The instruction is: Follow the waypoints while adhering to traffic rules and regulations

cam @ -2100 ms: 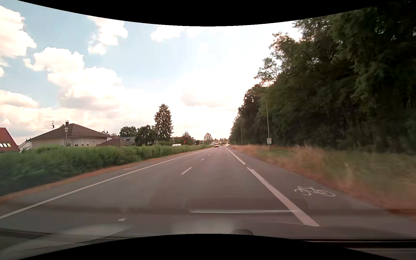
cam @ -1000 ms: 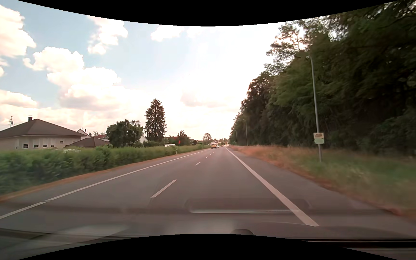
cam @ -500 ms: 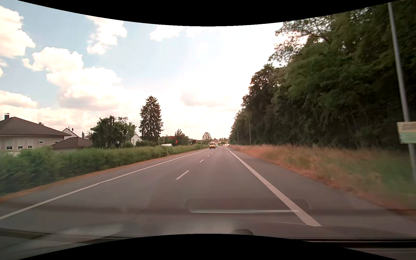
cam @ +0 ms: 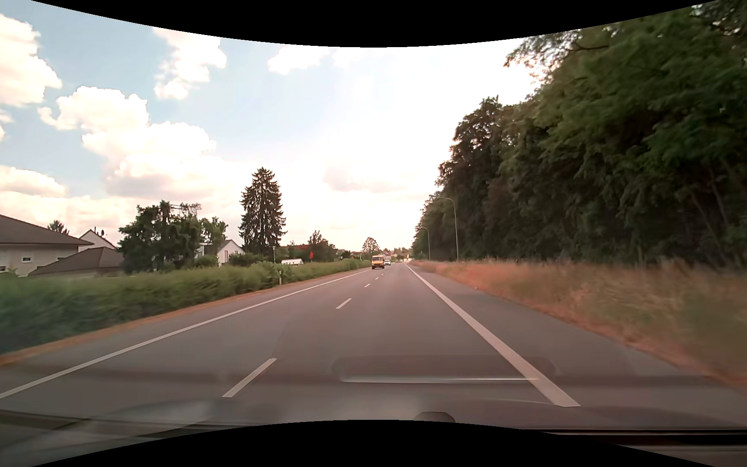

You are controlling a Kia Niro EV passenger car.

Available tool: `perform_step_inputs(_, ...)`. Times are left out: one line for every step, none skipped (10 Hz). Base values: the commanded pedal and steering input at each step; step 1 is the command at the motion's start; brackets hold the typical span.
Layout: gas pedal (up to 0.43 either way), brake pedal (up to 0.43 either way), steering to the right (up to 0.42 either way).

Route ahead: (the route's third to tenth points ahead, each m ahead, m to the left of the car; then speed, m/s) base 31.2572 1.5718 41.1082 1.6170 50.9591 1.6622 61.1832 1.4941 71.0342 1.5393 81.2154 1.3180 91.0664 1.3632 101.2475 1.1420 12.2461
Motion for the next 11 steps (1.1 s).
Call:
perform_step_inputs(0.059, 0.0, -0.004)
perform_step_inputs(0.059, 0.0, -0.004)
perform_step_inputs(0.059, 0.0, -0.004)
perform_step_inputs(0.059, 0.0, -0.004)
perform_step_inputs(0.059, 0.0, -0.004)
perform_step_inputs(0.059, 0.0, -0.004)
perform_step_inputs(0.059, 0.0, -0.004)
perform_step_inputs(0.059, 0.0, -0.004)
perform_step_inputs(0.059, 0.0, -0.004)
perform_step_inputs(0.059, 0.0, -0.004)
perform_step_inputs(0.059, 0.0, -0.004)
